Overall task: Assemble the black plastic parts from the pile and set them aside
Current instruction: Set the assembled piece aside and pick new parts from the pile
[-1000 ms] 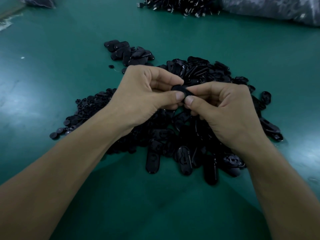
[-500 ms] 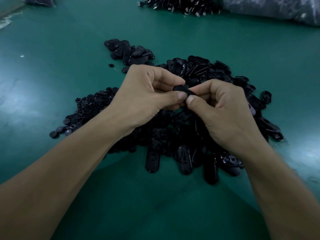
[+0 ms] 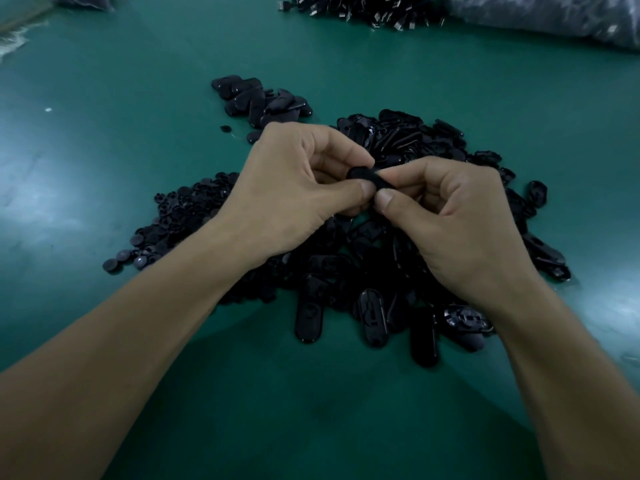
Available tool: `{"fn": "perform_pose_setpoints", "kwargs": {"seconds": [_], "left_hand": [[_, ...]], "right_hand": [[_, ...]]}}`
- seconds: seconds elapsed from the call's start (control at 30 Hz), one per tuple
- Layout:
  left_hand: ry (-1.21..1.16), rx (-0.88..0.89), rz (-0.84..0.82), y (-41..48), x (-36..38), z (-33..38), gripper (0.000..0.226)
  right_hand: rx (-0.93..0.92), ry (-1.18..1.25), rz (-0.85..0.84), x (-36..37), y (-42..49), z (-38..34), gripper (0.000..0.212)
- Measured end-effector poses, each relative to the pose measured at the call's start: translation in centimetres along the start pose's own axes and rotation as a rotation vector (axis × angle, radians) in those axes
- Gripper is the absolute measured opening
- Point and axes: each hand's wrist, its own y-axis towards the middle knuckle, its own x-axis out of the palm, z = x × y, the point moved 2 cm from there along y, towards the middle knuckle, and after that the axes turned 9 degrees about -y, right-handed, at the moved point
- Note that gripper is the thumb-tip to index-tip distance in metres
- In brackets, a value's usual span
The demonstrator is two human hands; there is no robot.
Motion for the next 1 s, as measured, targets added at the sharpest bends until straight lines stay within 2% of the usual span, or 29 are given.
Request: {"fn": "perform_pose_setpoints", "kwargs": {"seconds": [0.17, 0.3, 0.43, 0.6, 0.7, 0.87, 1.0], "left_hand": [[0.109, 0.020, 0.035, 0.1, -0.3, -0.4, 0.015], [0.168, 0.032, 0.041, 0.4, -0.6, -0.3, 0.012], [0.132, 0.017, 0.169, 1.5, -2.1, -0.6, 0.011], [0.101, -0.086, 0.361, 4.5, -5.3, -2.0, 0.014], [0.138, -0.113, 0.445, 6.2, -7.0, -2.9, 0.016], [0.268, -0.109, 0.573, 7.9, -8.5, -4.5, 0.021], [0.394, -0.095, 0.609, 8.4, -8.8, -5.0, 0.025]], "right_hand": [[0.010, -0.062, 0.054, 0.1, -0.1, 0.3, 0.021], [-0.014, -0.169, 0.104, 0.3, -0.2, 0.0, 0.027], [0.011, -0.345, 0.157, 0.0, -0.4, 0.4, 0.032], [0.076, -0.616, 0.077, -0.4, -0.6, 1.1, 0.032], [0.097, -0.663, 0.064, -0.3, -0.6, 1.0, 0.036], [0.127, -0.704, -0.059, 0.0, -0.8, 0.7, 0.046], [0.139, -0.708, -0.028, 0.1, -0.7, 0.7, 0.044]]}}
